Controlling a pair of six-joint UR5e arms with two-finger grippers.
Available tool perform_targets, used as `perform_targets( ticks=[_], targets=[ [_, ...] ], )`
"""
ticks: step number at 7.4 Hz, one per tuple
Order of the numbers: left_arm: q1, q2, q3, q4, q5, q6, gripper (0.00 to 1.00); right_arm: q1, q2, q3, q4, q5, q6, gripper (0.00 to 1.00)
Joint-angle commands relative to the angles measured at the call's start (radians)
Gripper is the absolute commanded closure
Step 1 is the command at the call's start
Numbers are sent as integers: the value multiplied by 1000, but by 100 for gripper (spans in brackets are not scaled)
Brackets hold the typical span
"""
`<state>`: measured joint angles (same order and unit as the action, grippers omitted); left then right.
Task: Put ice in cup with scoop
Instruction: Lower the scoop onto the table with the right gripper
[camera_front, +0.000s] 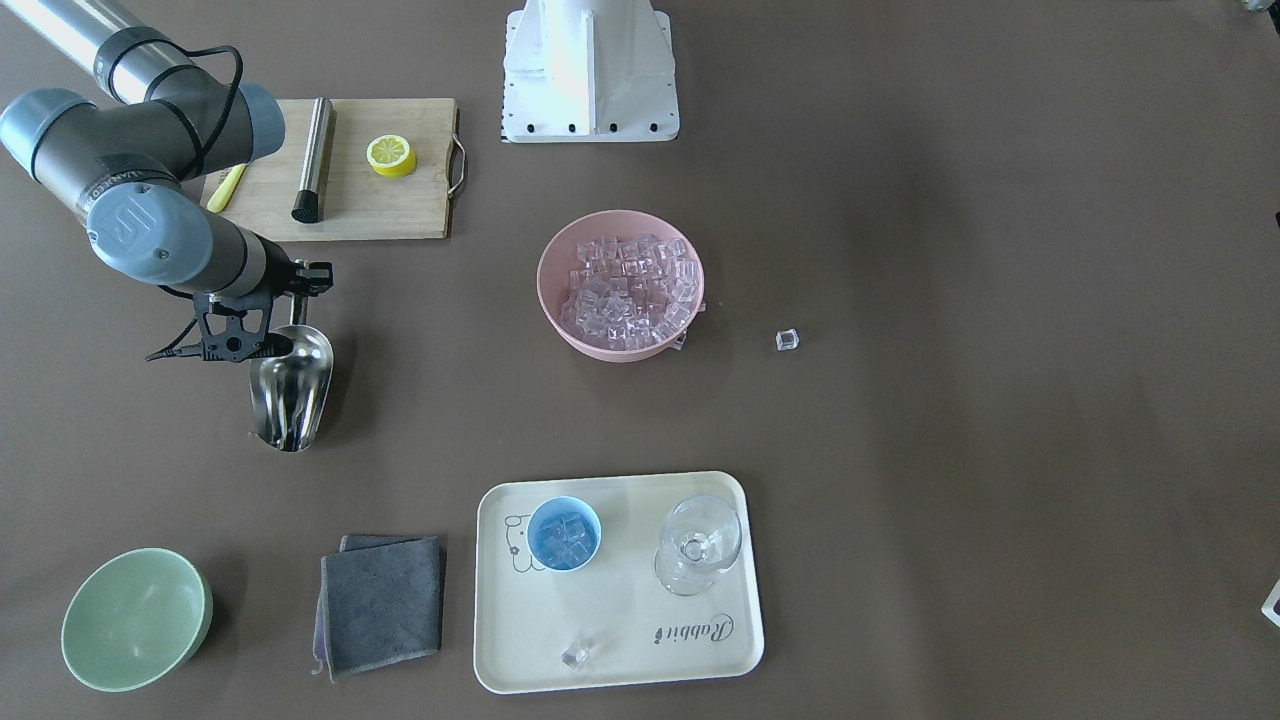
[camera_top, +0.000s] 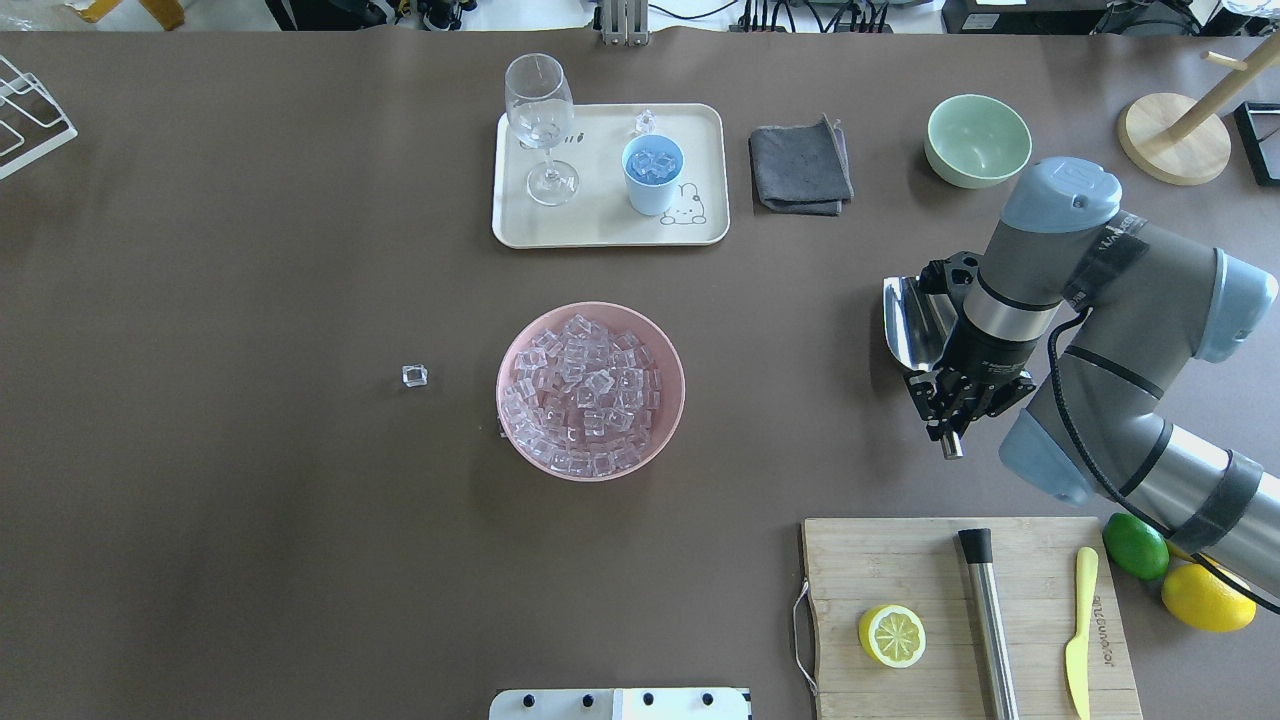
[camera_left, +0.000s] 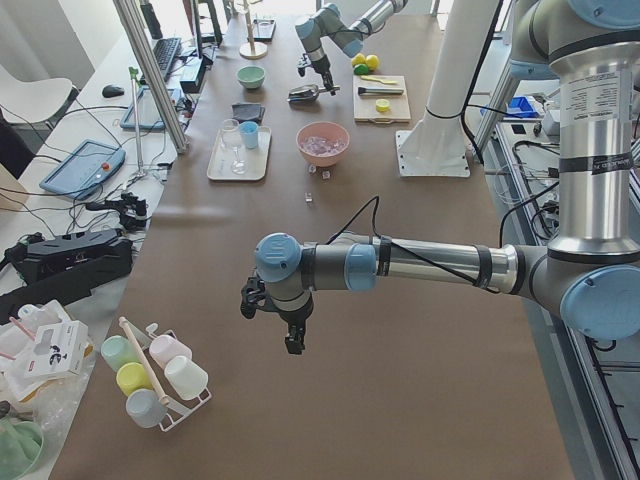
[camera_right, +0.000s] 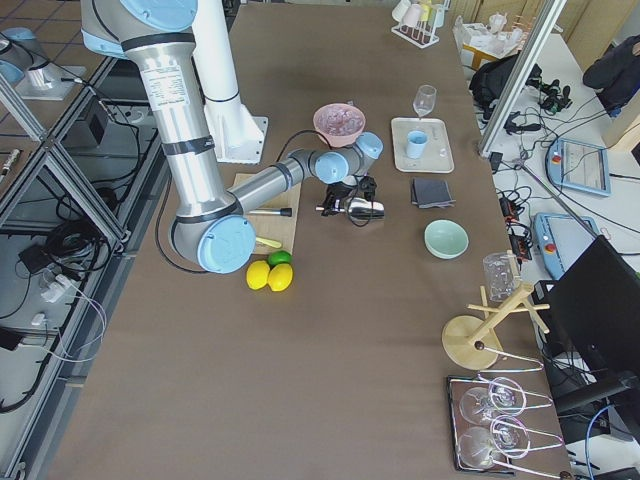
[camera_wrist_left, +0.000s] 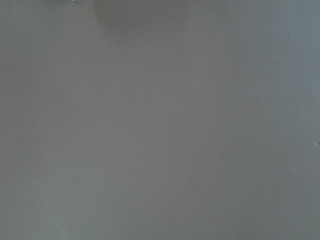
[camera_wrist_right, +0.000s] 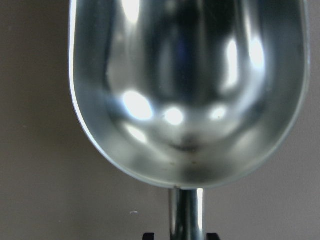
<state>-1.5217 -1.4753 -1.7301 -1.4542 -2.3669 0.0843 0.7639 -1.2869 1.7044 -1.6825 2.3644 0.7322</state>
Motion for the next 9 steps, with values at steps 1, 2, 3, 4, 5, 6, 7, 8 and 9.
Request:
perform_targets(
  ticks=[1, 2, 3, 4, 5, 6, 7, 8, 9],
  targets=[
    [0, 0, 4, 0, 0, 0, 2, 0, 0, 11, 7, -1, -7, 1],
    [0, 0, 4, 0, 0, 0, 2, 0, 0, 18, 6, 1, -7, 1],
    [0, 0, 4, 0, 0, -1, 2, 0, -2, 40, 6, -5, -7, 1],
    [0, 0, 4, 0, 0, -2, 2, 0, -3, 56, 4, -8, -7, 1],
    [0, 0, 4, 0, 0, -2, 2, 12, -8, 85, 3, -10, -8, 1],
    [0, 0, 4, 0, 0, -2, 2, 24, -9, 96, 0, -8, -8, 1],
    [0, 0, 4, 0, 0, -2, 2, 53, -15, 107, -2, -8, -11, 1],
    [0, 0, 4, 0, 0, -2, 2, 89, -41, 130, -2, -10, -35, 1],
    [0, 1, 4, 2, 0, -2, 2, 121, -69, 132, -3, -23, -90, 1]
  ],
)
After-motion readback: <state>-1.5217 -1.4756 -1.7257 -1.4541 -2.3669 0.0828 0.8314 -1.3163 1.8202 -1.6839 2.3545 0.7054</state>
